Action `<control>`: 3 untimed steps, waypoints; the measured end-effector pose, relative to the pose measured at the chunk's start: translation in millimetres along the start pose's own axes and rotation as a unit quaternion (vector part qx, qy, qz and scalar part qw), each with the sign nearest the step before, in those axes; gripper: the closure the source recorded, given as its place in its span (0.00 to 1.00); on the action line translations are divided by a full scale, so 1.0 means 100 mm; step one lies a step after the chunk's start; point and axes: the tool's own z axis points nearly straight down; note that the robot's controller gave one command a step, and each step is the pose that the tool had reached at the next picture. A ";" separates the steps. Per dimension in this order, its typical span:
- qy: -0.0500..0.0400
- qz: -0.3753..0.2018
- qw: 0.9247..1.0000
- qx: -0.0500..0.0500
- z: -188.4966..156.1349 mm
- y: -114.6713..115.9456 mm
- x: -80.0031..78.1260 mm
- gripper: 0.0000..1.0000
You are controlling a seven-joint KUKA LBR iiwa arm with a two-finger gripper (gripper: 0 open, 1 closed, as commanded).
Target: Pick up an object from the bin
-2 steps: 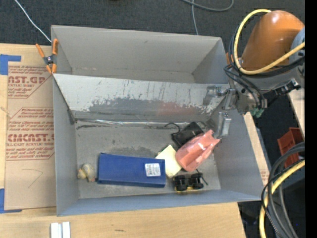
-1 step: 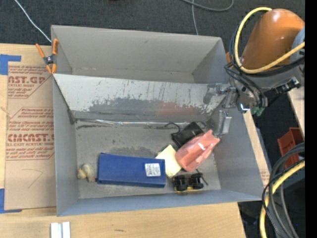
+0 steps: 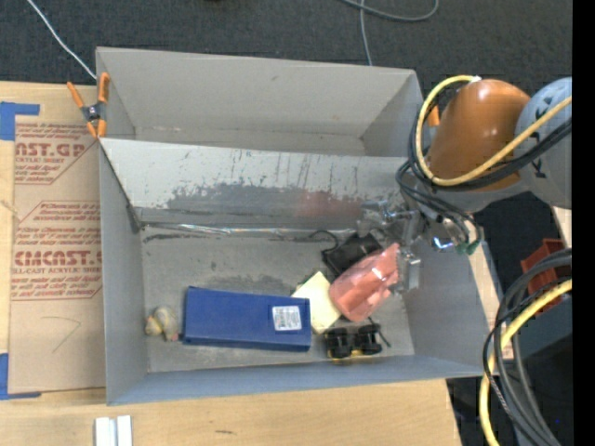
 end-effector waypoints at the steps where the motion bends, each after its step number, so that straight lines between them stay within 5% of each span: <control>1: -0.002 -0.106 0.994 0.001 -0.13 0.06 0.23 0.00; 2: 0.000 -0.171 0.985 0.000 0.41 -0.15 0.06 0.00; 3: -0.009 -0.287 0.958 0.003 0.77 -0.10 0.14 0.00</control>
Offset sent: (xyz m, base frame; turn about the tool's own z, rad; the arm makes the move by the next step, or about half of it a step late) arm -0.0024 -0.0163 -0.0387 -0.3440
